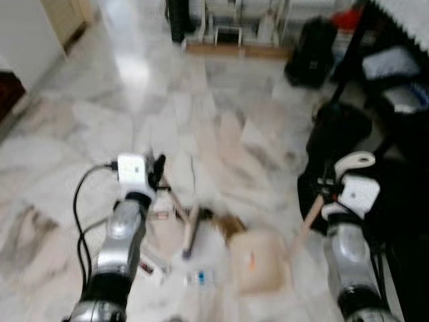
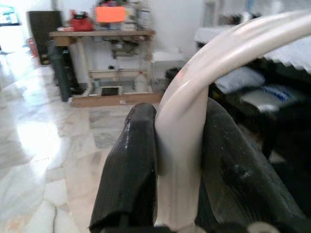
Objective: Sweep floor
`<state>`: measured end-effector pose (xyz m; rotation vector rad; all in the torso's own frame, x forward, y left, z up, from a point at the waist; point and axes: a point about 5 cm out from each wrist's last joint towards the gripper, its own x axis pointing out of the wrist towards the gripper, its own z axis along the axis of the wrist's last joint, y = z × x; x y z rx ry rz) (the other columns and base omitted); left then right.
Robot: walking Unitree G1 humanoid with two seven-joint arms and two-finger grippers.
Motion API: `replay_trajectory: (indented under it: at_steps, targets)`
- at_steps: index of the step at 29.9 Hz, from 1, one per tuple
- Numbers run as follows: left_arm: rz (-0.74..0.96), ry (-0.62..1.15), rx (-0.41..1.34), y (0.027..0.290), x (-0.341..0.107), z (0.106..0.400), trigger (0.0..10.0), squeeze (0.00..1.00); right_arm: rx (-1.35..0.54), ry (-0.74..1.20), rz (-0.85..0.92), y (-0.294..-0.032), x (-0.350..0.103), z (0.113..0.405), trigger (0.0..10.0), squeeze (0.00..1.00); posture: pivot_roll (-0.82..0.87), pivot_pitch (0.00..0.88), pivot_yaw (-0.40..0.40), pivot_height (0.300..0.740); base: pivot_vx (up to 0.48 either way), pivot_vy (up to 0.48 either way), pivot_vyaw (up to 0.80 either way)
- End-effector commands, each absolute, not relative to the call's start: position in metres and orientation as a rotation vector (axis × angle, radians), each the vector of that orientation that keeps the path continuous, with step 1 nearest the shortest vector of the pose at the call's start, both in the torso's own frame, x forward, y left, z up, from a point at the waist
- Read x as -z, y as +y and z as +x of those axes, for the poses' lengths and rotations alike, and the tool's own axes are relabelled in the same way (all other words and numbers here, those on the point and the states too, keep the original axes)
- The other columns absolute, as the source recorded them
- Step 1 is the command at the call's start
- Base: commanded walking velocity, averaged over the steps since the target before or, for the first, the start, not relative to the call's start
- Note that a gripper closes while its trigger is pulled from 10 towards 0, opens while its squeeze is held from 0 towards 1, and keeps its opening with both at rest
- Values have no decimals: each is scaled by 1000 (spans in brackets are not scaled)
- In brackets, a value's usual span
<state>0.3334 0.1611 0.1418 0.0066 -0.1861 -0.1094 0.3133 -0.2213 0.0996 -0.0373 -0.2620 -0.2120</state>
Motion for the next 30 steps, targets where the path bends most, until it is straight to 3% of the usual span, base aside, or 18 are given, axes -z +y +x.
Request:
replay_trajectory:
  at_steps: [1,30]
  targets:
    - [20,-217,145,154,-147,331,10000,0,231,-269,-43,-225,-99,310,10000,0,117,148,-9,740,0,0,0]
    - [168,-85,255,167,-135,318,10000,0,289,-177,-47,-223,-69,292,10000,0,153,199,20,740,0,0,0]
